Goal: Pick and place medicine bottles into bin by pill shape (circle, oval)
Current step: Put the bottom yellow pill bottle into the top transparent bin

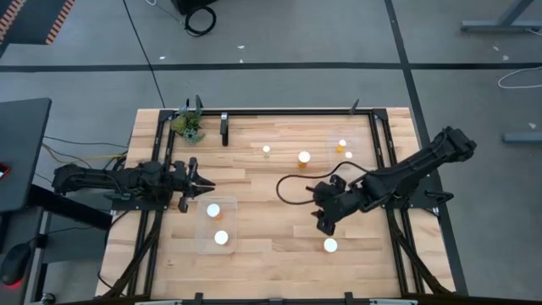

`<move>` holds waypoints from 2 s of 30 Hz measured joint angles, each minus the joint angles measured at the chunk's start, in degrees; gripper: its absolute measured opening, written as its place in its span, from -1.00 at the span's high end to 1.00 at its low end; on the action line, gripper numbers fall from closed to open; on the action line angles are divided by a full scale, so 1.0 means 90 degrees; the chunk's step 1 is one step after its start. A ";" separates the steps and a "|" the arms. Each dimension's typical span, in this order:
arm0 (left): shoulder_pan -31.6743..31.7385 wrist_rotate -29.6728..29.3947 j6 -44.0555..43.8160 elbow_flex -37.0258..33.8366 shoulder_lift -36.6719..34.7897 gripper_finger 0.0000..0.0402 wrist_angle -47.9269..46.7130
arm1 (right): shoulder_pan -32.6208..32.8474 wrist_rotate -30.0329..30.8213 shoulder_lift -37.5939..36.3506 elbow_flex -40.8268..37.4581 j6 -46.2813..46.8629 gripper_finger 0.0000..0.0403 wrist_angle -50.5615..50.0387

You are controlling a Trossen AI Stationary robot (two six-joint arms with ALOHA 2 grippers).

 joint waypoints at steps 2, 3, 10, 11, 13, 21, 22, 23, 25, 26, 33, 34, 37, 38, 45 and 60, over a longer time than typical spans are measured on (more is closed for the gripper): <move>0.0000 0.0000 -0.0178 -0.0002 0.0000 0.64 -0.0005 | 0.0060 0.0002 0.0217 0.0231 0.0002 -0.19 -0.0025; 0.0000 -0.0002 -0.0263 -0.0002 0.0002 0.63 0.0005 | 0.0085 0.0000 0.0318 0.0325 0.0004 -0.19 -0.0013; 0.0000 0.0000 -0.0309 -0.0005 0.0002 0.63 0.0052 | 0.0250 -0.0032 0.0942 0.0616 0.0374 -0.19 -0.0093; 0.0000 0.0000 -0.0321 -0.0005 0.0002 0.64 0.0053 | 0.0263 -0.0100 0.1023 0.0616 0.0449 -0.19 -0.0095; 0.0000 0.0000 -0.0319 -0.0005 0.0002 0.65 0.0053 | 0.0277 -0.0359 0.1177 0.0619 0.0632 -0.19 -0.0094; 0.0000 0.0000 -0.0314 -0.0005 0.0002 0.61 0.0056 | 0.0314 -0.0707 0.1417 0.0623 0.1650 -0.19 -0.1025; 0.0000 0.0000 -0.0316 -0.0005 0.0002 0.61 0.0056 | 0.0257 -0.0707 0.1400 0.0623 0.1836 -0.19 -0.1260; 0.0000 0.0000 -0.0317 -0.0005 0.0002 0.60 0.0060 | 0.0182 -0.0708 0.1386 0.0623 0.2016 -0.19 -0.1455; 0.0000 0.0000 -0.0317 -0.0005 0.0002 0.60 0.0056 | 0.0005 -0.0791 0.1383 0.0623 0.2308 -0.19 -0.1738; 0.0000 0.0000 -0.0313 -0.0007 0.0002 0.61 0.0057 | -0.0096 -0.0867 0.1384 0.0618 0.2388 -0.19 -0.1852; 0.0000 0.0000 -0.0317 -0.0007 0.0002 0.64 0.0062 | -0.0703 -0.1162 0.1409 0.0592 0.2256 -0.19 -0.1816; 0.0000 0.0000 -0.0312 -0.0007 0.0002 0.64 0.0065 | -0.0744 -0.1183 0.1411 0.0589 0.2161 -0.19 -0.1844; 0.0000 0.0000 -0.0317 -0.0007 0.0004 0.61 0.0056 | -0.0820 -0.1226 0.1409 0.0510 0.1970 -0.19 -0.1782; 0.0001 0.0000 -0.0314 -0.0007 0.0002 0.60 0.0058 | -0.0857 -0.1299 0.1409 0.0444 0.1957 -0.19 -0.1787; 0.0002 0.0000 -0.0313 -0.0007 0.0002 0.60 0.0057 | -0.0946 -0.1655 0.1409 0.0008 0.2023 -0.19 -0.1468; 0.0000 0.0000 -0.0308 -0.0010 0.0002 0.58 0.0056 | -0.0927 -0.1979 0.1409 -0.0644 0.2280 -0.07 -0.0962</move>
